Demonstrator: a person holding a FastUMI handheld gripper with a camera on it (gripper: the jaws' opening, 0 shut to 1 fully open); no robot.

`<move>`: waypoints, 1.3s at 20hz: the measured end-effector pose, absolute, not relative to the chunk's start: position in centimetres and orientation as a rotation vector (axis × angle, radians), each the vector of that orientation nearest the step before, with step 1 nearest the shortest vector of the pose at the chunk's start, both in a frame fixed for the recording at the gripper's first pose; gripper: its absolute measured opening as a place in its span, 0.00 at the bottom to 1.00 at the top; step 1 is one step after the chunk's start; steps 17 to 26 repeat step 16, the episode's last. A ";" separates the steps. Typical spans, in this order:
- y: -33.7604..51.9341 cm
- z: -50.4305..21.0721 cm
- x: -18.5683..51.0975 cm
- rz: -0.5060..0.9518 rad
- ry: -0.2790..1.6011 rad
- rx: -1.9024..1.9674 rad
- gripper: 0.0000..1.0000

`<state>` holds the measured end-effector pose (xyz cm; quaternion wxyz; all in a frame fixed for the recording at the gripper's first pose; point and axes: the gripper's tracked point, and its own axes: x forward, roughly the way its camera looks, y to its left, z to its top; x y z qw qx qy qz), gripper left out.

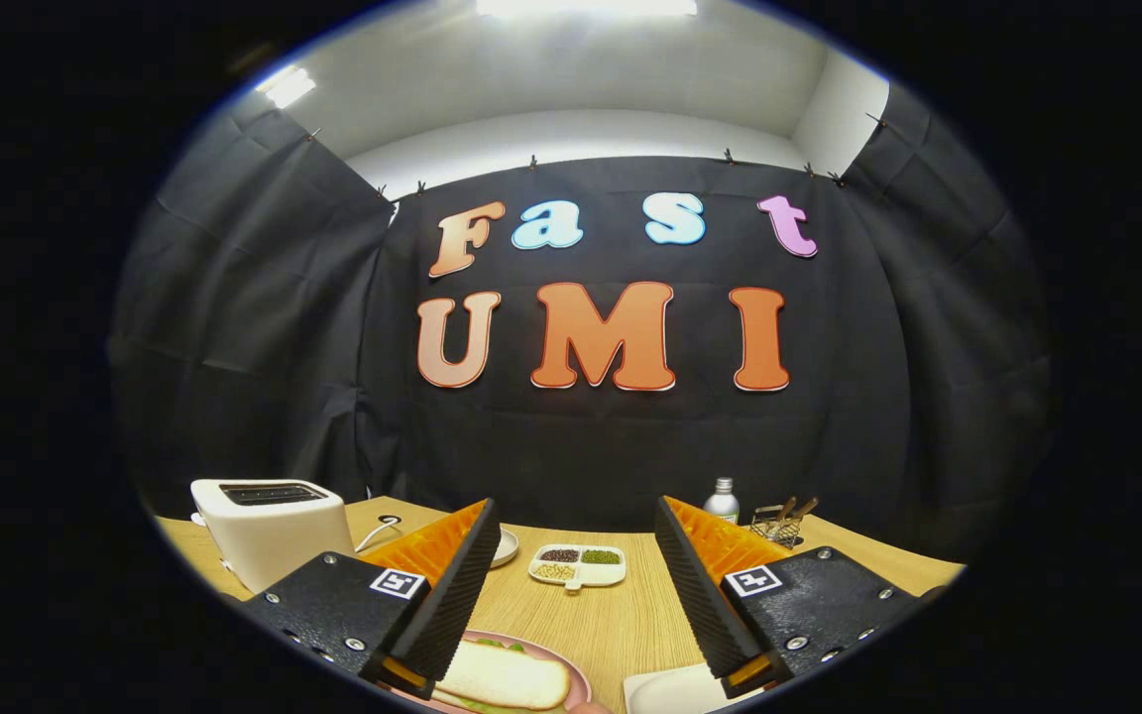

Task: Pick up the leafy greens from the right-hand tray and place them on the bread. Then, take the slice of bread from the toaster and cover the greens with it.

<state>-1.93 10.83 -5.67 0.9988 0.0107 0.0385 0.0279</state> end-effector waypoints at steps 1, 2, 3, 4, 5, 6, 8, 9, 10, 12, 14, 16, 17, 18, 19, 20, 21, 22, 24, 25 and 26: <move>10.9 -5.7 -1.9 0.059 0.077 0.024 0.94; 10.9 -5.6 -1.9 0.060 0.075 0.025 0.94; 11.0 -5.5 -1.9 0.063 0.072 0.025 0.94; 11.0 -5.5 -1.9 0.065 0.070 0.024 0.94; 11.0 -5.5 -2.0 0.067 0.070 0.023 0.94; 11.0 -5.5 -2.0 0.067 0.070 0.022 0.94; 11.0 -5.5 -1.9 0.067 0.071 0.022 0.94; 11.0 -5.6 -1.9 0.067 0.071 0.024 0.94; 11.0 -5.5 -1.9 0.069 0.071 0.027 0.94; 11.2 -5.7 -2.0 0.075 0.073 0.033 0.94; 11.0 -5.7 -1.9 0.073 0.074 0.031 0.94; 11.0 -5.6 -1.9 0.070 0.069 0.030 0.94; 11.0 -5.6 -1.9 0.070 0.069 0.030 0.94; 11.0 -5.6 -1.9 0.070 0.069 0.030 0.94; 11.0 -5.6 -1.9 0.070 0.069 0.030 0.94; 11.0 -5.6 -1.9 0.070 0.069 0.030 0.94; 11.0 -5.6 -1.9 0.070 0.069 0.030 0.94; 11.0 -5.6 -1.9 0.070 0.069 0.030 0.94; 11.0 -5.6 -1.9 0.070 0.069 0.030 0.94; 11.0 -5.6 -1.9 0.070 0.069 0.030 0.94; 11.0 -5.6 -1.9 0.070 0.069 0.030 0.94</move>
